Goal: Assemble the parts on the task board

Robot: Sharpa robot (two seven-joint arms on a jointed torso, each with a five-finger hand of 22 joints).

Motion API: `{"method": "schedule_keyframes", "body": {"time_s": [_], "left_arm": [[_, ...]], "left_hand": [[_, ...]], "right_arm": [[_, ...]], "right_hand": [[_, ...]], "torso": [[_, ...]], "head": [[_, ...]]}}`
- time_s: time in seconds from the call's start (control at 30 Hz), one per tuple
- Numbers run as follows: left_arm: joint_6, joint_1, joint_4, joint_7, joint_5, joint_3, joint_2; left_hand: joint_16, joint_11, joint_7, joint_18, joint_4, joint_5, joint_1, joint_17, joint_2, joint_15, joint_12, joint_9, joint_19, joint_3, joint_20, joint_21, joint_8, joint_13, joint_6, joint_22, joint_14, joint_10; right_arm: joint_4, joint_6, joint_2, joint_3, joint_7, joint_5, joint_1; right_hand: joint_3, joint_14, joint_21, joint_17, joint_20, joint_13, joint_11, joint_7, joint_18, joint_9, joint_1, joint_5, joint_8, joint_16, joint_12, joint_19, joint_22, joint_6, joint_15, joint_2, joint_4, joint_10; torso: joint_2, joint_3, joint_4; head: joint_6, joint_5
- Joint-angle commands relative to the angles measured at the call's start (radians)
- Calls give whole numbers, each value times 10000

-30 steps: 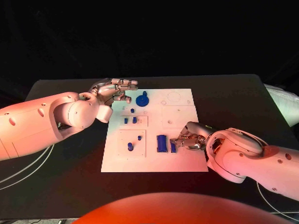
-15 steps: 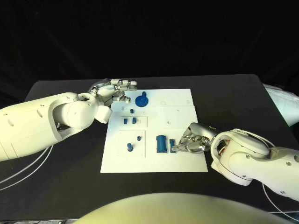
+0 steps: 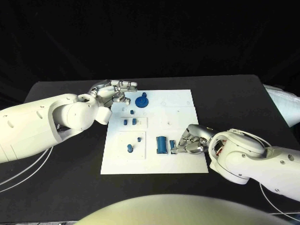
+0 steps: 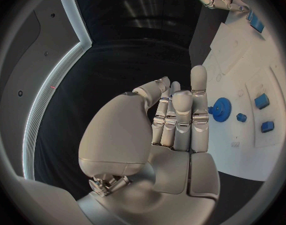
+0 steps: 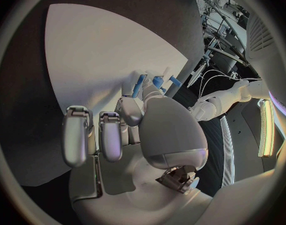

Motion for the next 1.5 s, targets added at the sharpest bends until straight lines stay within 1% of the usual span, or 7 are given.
{"method": "schedule_keyframes", "body": {"time_s": [0.03,0.53,0.8,0.93,1.03,1.17,1.5], "left_arm": [[189,2,14,31,-43,7,16],[191,1,-32,40,-45,7,21],[-21,-44,-144,263,118,0,74],[-202,-131,-166,645,316,-7,114],[-346,-215,-195,1002,518,-9,142],[-719,-337,-291,1656,837,-15,198],[-1559,-604,-847,2786,1446,-42,512]], "left_hand": [[-10,16,12,175,-69,53,-32,-10,97,26,66,3,-61,6,23,-47,38,12,-47,-15,-71,-56],[-13,15,11,175,-77,55,-27,-23,114,26,82,5,-68,16,23,-52,49,12,-45,-17,-84,-66],[-120,30,19,164,17,35,-218,-260,91,55,141,4,-116,-77,48,-97,76,13,-67,-43,-211,-110],[-1155,50,33,145,327,-41,-770,-1639,-143,188,253,3,-710,-599,159,-578,118,15,-143,-319,-1316,-200],[-2003,96,15,159,460,-135,-860,-2075,-184,256,354,2,-1403,-1028,276,-1266,166,16,-207,-808,-2043,-272],[-4040,219,-25,143,639,-190,-799,-3097,-70,475,296,-9,-2520,-1444,550,-2476,198,-83,-282,-1801,-2848,-382],[-8192,435,-3,203,833,-165,-269,-4873,160,1099,-757,-29,-4164,-1944,1305,-3723,-171,-252,-289,-4323,-2790,-451]], "right_arm": [[-131,271,90,-6,36,-210,-40],[-168,-569,87,27,632,70,-60],[-210,-1650,-216,140,2405,2880,357],[-649,-2159,-215,151,3980,4683,675],[-1193,-2309,-96,153,5293,6327,860],[-2276,-2142,277,154,6997,8752,1010],[-4801,-1072,1528,177,9061,11901,1156]], "right_hand": [[-21,860,-33,1733,23,27,29,-1,-101,-18,182,-42,45,-25,-29,42,50,30,25,92,-98,-5],[-251,822,-158,1560,27,-191,71,56,-61,-39,213,266,-26,-156,-498,-37,-131,-96,51,179,-88,-146],[-608,731,-542,1154,159,-1091,315,348,49,-208,350,675,-467,-476,-2185,-285,-666,-848,241,154,-69,-767],[-691,551,-1062,478,278,-1900,438,493,194,-274,685,656,-648,-1043,-3602,-615,-1357,-1154,353,277,-206,-1352],[-654,188,-2130,-730,359,-3033,550,604,468,-328,1162,659,-747,-2154,-5379,-1258,-2710,-1395,441,472,-423,-2162],[-622,-953,-5508,-4169,523,-4412,834,823,1145,-447,1668,637,-772,-5814,-6620,-2964,-6514,-1756,654,689,-577,-2823],[-113,-3866,-10365,-8731,1588,-8811,1590,1268,1067,-1235,2571,413,-818,-12704,-9433,-4712,-9875,-2398,1755,798,-929,-3841]], "torso": [[15,9,-4],[-15,5,-15],[-137,-43,-38],[-256,-90,-62],[-374,-142,-88],[-601,-239,-169],[-980,-288,-269]], "head": [[-28,18],[-47,10],[77,-41],[216,-92],[345,-103],[611,-64],[1227,-22]]}}
